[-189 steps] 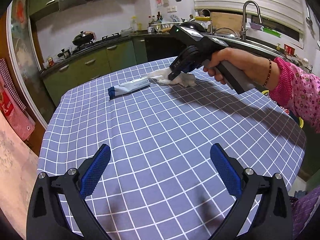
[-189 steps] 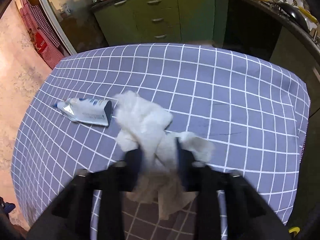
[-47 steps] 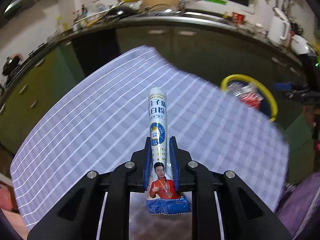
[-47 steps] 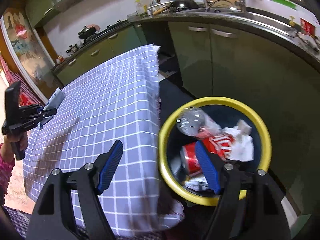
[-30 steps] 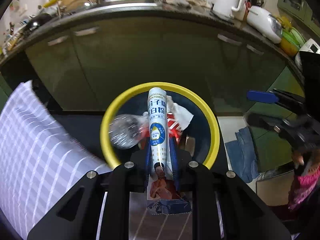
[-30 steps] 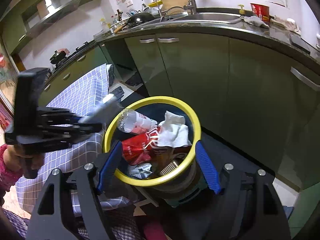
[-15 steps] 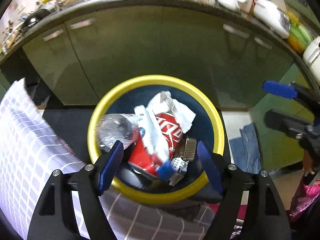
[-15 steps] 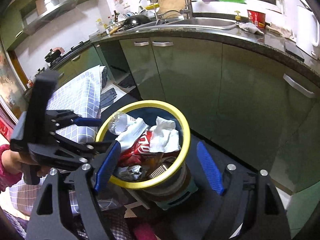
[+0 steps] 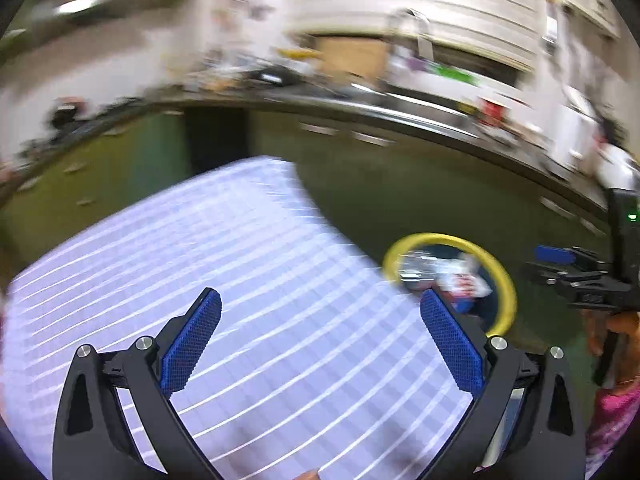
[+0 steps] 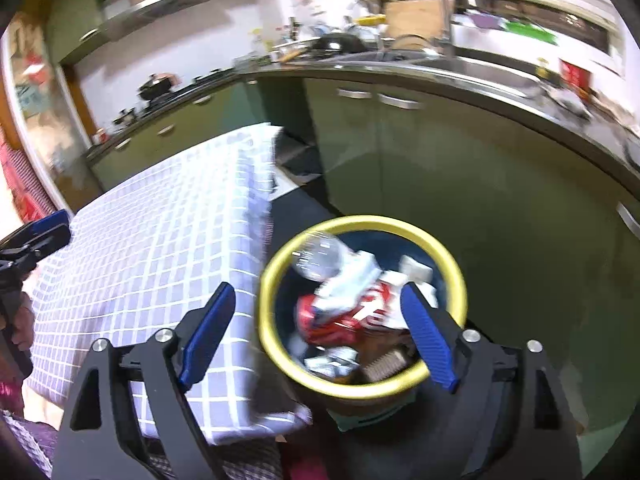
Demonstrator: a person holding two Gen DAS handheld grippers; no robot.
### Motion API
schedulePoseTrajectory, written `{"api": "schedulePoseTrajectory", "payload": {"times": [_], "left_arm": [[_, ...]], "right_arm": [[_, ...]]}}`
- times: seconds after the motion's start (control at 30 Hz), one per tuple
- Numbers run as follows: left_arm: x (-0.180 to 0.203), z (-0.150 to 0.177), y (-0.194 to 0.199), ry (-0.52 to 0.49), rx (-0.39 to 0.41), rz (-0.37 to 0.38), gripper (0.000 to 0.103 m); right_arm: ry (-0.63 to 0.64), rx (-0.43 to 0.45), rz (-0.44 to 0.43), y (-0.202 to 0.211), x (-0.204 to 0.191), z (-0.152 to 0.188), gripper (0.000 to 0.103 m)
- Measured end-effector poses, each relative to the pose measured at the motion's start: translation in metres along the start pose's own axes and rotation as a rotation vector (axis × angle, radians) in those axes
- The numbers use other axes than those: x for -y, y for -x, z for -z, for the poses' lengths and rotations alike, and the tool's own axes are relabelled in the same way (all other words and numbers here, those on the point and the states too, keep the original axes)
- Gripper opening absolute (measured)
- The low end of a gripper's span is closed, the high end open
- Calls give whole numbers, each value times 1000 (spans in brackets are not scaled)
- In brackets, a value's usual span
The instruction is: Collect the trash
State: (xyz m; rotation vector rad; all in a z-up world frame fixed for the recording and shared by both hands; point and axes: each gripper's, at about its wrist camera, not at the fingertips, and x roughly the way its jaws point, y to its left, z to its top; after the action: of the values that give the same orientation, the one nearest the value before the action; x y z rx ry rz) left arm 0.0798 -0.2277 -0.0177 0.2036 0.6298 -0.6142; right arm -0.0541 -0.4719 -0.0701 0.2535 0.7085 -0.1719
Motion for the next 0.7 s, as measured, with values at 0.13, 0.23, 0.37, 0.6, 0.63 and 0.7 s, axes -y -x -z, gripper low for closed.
{"api": "schedulePoseTrajectory", "payload": {"times": [0.13,0.23,0.37,0.6,0.63,0.7], "left_arm": [[-46,28,45,118,22,-128,98],[-77,49,83,206,62,-211,98],[-100,72,130,288,140,-324,98],[-109,96,156,271,180,-503,98],[-108,98,155,267,179,-511,98],[-107,104,150,270,174,-512,98]], "right_arm": [[72,21,-23,-3,-33,-6,84],[124,46,-30,0,-57,-7,86],[166,70,-33,9,-77,-2,90],[199,90,-9,32,-95,20,91],[204,94,-1,35,-97,22,92],[205,101,4,39,-98,25,92]]}}
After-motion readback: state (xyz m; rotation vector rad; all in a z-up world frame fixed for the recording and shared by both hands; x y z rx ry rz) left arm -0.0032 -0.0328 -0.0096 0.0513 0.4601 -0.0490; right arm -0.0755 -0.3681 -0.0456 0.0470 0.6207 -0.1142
